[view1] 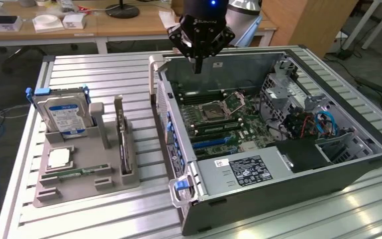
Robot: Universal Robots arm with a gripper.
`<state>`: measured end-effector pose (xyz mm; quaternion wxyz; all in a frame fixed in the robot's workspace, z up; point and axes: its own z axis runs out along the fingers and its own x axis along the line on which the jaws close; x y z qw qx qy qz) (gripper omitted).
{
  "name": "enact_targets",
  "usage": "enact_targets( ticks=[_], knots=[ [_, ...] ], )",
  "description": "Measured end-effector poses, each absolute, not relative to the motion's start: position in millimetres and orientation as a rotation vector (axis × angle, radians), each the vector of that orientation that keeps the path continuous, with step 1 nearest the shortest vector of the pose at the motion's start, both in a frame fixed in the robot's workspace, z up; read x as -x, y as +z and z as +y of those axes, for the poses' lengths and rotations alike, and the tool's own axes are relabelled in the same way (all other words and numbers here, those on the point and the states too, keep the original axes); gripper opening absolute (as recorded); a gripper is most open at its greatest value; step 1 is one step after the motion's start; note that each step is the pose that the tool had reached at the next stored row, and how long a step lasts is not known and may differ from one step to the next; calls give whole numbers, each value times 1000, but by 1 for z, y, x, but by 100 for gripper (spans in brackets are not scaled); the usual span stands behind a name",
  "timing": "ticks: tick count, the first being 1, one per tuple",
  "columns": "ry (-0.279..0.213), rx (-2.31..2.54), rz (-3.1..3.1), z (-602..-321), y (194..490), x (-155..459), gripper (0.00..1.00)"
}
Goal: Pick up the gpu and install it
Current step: 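Reach for the gpu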
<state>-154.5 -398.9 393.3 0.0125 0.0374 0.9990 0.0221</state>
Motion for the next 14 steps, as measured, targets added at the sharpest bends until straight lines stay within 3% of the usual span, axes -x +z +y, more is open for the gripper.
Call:
enact_targets(
  ticks=[14],
  knots=[
    [69, -117, 3114, -399, 393, 176, 10]
  ],
)
